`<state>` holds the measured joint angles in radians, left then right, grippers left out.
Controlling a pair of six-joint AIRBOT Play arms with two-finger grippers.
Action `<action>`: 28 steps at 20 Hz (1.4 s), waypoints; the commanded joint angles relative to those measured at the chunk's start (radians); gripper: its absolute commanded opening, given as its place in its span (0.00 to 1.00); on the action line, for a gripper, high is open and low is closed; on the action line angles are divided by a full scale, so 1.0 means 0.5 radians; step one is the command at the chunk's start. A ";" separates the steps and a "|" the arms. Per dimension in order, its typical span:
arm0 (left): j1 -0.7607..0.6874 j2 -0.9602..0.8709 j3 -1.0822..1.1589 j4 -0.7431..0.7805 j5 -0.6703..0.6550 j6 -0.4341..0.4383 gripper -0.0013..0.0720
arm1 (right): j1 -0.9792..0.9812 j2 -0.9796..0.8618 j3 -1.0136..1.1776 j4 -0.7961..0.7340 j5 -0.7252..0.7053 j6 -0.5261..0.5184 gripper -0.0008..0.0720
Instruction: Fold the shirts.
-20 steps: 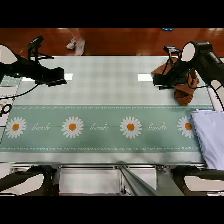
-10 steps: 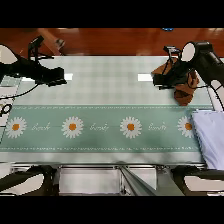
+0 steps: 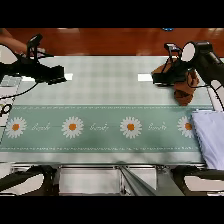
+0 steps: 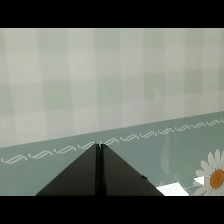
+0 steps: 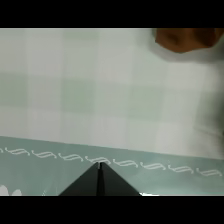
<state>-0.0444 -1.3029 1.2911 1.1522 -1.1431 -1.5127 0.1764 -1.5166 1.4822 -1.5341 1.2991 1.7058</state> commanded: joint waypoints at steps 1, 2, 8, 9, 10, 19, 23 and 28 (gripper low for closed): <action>0.001 -0.002 -0.001 0.000 0.170 0.000 0.04 | 0.002 -0.001 0.002 -0.014 -0.240 -0.001 0.05; 0.001 -0.005 0.000 0.001 0.243 0.000 0.05 | 0.002 -0.002 0.002 -0.021 -0.331 -0.002 0.05; 0.084 -0.032 -0.001 0.002 0.321 -0.029 0.71 | -0.124 -0.001 0.012 -0.702 -0.753 0.007 0.59; 0.105 -0.014 -0.002 0.003 0.295 0.042 0.71 | -0.197 -0.002 0.012 -0.762 -0.730 0.006 0.59; 0.108 0.022 -0.017 0.002 0.298 0.075 0.71 | -0.295 -0.002 0.012 -0.758 -0.692 0.006 0.59; -0.024 0.625 -0.924 -0.002 0.806 0.089 0.71 | -0.825 -0.199 0.006 -0.150 -0.587 -0.265 0.58; -0.024 0.594 -0.956 -0.008 0.822 0.084 0.71 | -0.810 -0.450 0.006 0.001 -0.513 -0.267 0.58; -0.021 0.584 -0.953 -0.016 0.835 0.084 0.71 | -0.810 -0.542 0.008 0.124 -0.472 -0.288 0.05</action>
<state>-0.0559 -1.0107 0.8207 1.1469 -0.7376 -1.4704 -0.2268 -1.7615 1.4853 -1.5204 1.0424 1.5768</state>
